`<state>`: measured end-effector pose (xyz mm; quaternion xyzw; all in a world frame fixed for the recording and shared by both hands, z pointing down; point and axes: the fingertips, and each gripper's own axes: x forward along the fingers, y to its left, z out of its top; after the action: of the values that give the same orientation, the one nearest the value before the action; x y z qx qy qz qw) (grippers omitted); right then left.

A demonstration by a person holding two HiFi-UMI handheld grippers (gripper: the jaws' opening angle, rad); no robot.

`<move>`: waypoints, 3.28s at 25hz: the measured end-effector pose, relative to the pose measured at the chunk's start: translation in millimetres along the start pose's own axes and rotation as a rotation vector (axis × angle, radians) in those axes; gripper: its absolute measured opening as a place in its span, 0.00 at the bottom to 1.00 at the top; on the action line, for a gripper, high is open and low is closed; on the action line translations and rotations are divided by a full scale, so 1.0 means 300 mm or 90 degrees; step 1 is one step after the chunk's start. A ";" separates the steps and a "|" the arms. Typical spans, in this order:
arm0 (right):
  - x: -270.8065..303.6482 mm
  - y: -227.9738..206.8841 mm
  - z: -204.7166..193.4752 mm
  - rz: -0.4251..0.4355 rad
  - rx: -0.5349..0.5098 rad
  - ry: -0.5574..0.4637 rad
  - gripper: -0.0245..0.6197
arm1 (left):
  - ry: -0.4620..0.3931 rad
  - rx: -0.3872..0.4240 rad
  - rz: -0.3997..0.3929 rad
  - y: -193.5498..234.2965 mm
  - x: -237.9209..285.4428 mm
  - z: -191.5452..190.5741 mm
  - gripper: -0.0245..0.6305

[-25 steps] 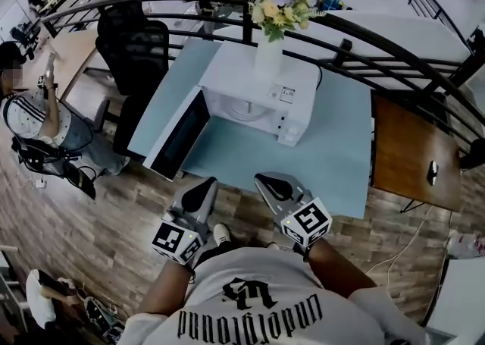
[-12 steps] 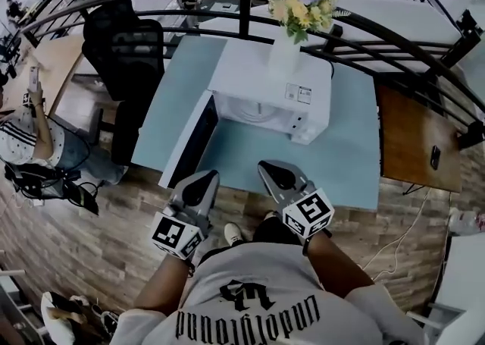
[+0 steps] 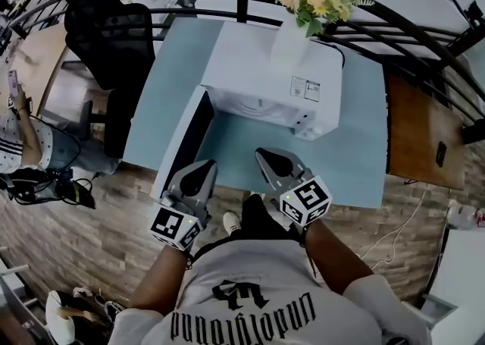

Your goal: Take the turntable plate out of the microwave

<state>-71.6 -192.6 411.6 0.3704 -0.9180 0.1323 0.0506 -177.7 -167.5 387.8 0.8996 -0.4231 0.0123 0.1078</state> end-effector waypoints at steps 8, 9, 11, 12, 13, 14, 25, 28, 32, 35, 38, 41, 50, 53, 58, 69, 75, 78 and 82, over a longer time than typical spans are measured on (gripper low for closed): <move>0.122 -0.201 -0.126 -0.006 0.137 0.031 0.08 | 0.029 -0.013 0.000 0.088 0.185 -0.099 0.11; 0.140 -0.221 -0.146 -0.006 0.148 0.035 0.08 | 0.029 -0.021 0.002 0.104 0.206 -0.108 0.11; 0.174 -0.251 -0.187 -0.004 0.168 0.045 0.08 | 0.030 -0.029 0.005 0.131 0.245 -0.126 0.11; 0.191 -0.265 -0.209 -0.001 0.179 0.050 0.09 | 0.032 -0.028 0.007 0.144 0.264 -0.136 0.11; 0.208 -0.279 -0.232 0.001 0.191 0.055 0.10 | 0.034 -0.027 0.010 0.157 0.284 -0.148 0.11; 0.224 -0.296 -0.256 0.002 0.206 0.058 0.10 | 0.036 -0.026 0.014 0.170 0.303 -0.161 0.11; 0.376 -0.489 -0.520 -0.031 0.439 0.056 0.15 | 0.074 -0.035 0.023 0.255 0.452 -0.338 0.11; 0.405 -0.522 -0.581 -0.043 0.503 0.050 0.17 | 0.081 -0.041 0.027 0.273 0.474 -0.373 0.11; 0.437 -0.570 -0.663 -0.063 0.592 0.041 0.18 | 0.082 -0.044 0.032 0.300 0.497 -0.403 0.11; 0.463 -0.587 -0.682 -0.065 0.639 0.026 0.20 | 0.081 -0.057 0.036 0.317 0.507 -0.425 0.11; 0.482 -0.605 -0.706 -0.074 0.691 0.011 0.21 | 0.084 -0.066 0.040 0.328 0.511 -0.455 0.11; 0.498 -0.631 -0.717 -0.091 0.743 -0.016 0.22 | 0.092 -0.073 0.044 0.337 0.508 -0.479 0.11; 0.513 -0.675 -0.758 -0.164 0.895 -0.070 0.22 | 0.105 -0.087 0.044 0.332 0.513 -0.520 0.11; 0.512 -0.682 -0.769 -0.200 0.934 -0.076 0.18 | 0.109 -0.092 0.044 0.330 0.512 -0.532 0.11; 0.510 -0.682 -0.773 -0.212 0.919 -0.083 0.18 | 0.111 -0.099 0.050 0.337 0.497 -0.546 0.11; 0.486 -0.674 -0.763 -0.197 0.905 -0.085 0.09 | 0.109 -0.178 0.056 0.333 0.473 -0.583 0.11; 0.454 -0.662 -0.774 -0.189 0.892 -0.087 0.09 | 0.119 -0.220 0.065 0.317 0.468 -0.624 0.11; 0.430 -0.676 -0.770 -0.196 0.890 -0.090 0.08 | 0.126 -0.248 0.057 0.300 0.475 -0.651 0.11; 0.401 -0.697 -0.768 -0.201 0.885 -0.098 0.08 | 0.122 -0.301 0.055 0.286 0.481 -0.682 0.11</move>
<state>-14.5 -352.5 698.8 0.4539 -0.5578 0.6509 -0.2433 -136.5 -288.1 619.6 0.8253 -0.4400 0.0028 0.3540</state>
